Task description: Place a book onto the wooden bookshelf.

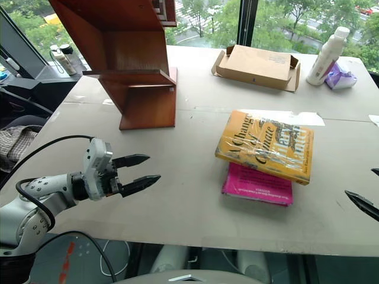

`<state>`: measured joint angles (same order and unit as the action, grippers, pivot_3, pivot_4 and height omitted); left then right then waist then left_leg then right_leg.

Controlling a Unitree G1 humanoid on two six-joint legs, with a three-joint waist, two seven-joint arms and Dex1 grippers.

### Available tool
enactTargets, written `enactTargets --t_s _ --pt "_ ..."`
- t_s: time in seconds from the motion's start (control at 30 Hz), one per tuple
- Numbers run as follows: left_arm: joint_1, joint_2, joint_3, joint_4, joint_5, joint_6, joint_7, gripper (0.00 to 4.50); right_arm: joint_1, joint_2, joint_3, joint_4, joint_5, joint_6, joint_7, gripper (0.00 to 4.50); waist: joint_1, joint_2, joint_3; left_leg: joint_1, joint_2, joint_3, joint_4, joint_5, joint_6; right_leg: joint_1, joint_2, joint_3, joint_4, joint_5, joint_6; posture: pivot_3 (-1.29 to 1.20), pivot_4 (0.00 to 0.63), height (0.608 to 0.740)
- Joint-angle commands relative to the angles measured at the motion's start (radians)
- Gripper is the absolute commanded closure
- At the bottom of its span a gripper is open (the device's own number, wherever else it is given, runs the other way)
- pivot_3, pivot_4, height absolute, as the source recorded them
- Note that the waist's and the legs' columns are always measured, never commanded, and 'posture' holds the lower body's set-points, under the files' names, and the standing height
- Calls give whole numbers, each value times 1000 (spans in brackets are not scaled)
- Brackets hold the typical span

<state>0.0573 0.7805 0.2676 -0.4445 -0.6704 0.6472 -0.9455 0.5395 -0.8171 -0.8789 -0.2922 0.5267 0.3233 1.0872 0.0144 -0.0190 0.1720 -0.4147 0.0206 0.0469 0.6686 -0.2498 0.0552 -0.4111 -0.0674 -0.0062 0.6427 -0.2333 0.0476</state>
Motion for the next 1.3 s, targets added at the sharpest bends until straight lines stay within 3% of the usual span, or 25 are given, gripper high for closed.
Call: enactTargets --t_s 0.03,0.17,0.3,0.47,0.6,0.87,1.3 --pt "-48 0 2 -28 -33 3 11 0 -43 -6 11 -22 -10 3 -53 85 0 0 0 0 0 0 0 0 0 0 0 0 0 0 0 0 150 740" --pt "-143 -21 -33 -65 -71 25 30 0 -177 -7 82 -108 -75 18 -225 85 -2 1 0 0 0 0 2 0 0 0 2 1 1 1 0 0 150 740" --pt "-185 3 -70 -87 -63 10 5 0 -279 -115 146 -187 -23 286 -313 85 -1 2 -1 0 -1 1 1 0 0 0 5 1 2 0 0 0 150 740" --pt "-207 37 -115 -122 -54 -24 -48 0 -417 -220 278 -245 2 543 -410 2444 0 2 -1 0 0 0 1 0 0 0 5 0 1 0 0 0 150 740" --pt "-211 35 -131 -131 -54 -30 -44 0 -514 -327 493 -227 -118 649 -506 4404 0 2 -1 -1 -1 1 1 0 0 0 5 1 1 0 0 0 150 740" --pt "-172 26 -138 -161 -47 -50 -21 0 -617 -417 727 -203 -220 666 -480 4468 -1 2 -1 -1 -1 1 1 0 0 -1 6 1 0 0 1 0 150 740" --pt "-118 14 -127 -185 -52 -68 29 0 -774 -301 883 -251 -194 741 -453 4468 -2 2 -1 -1 0 1 1 0 0 0 6 1 1 0 1 0 150 740"
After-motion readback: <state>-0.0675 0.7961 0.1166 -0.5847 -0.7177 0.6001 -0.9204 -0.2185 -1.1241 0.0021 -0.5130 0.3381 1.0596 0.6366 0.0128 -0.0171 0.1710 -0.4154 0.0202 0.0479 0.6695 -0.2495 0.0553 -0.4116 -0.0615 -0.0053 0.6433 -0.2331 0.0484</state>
